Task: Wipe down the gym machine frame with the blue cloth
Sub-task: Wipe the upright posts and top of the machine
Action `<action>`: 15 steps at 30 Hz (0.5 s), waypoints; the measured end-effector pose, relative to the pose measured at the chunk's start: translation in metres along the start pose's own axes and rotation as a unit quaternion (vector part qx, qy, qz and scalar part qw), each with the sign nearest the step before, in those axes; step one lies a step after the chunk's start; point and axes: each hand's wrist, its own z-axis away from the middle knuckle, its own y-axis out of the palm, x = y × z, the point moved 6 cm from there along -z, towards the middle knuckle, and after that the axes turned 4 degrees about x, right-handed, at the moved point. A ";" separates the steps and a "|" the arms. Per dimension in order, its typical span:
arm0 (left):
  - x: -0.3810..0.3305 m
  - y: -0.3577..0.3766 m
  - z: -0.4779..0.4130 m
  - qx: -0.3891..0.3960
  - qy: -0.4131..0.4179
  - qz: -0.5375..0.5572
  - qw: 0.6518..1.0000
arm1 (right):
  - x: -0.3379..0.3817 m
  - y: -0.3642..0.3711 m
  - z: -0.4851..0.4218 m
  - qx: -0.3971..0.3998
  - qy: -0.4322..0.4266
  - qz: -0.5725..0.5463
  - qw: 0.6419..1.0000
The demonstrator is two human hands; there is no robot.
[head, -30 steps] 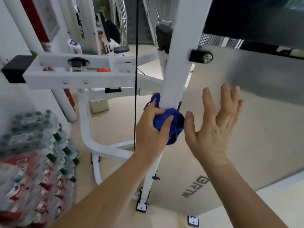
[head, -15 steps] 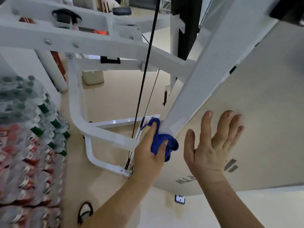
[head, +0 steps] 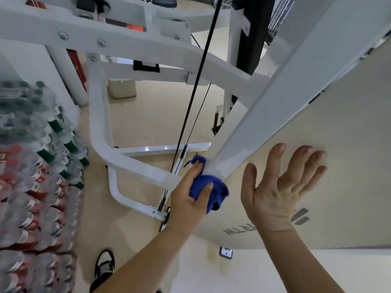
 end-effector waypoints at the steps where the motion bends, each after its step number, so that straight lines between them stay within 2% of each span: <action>1: 0.009 -0.002 0.000 0.007 -0.012 -0.017 1.000 | 0.000 0.000 0.000 0.000 0.001 0.003 1.000; 6: 0.009 -0.003 0.005 0.020 -0.020 -0.066 0.997 | 0.004 -0.002 -0.001 0.022 0.014 0.000 1.000; 11: -0.048 0.009 0.002 -0.028 0.079 -0.010 0.996 | 0.004 -0.005 0.003 0.027 0.008 -0.008 1.000; 15: -0.020 0.009 0.003 -0.028 0.052 -0.084 0.995 | 0.003 -0.003 0.002 0.027 0.006 0.004 1.000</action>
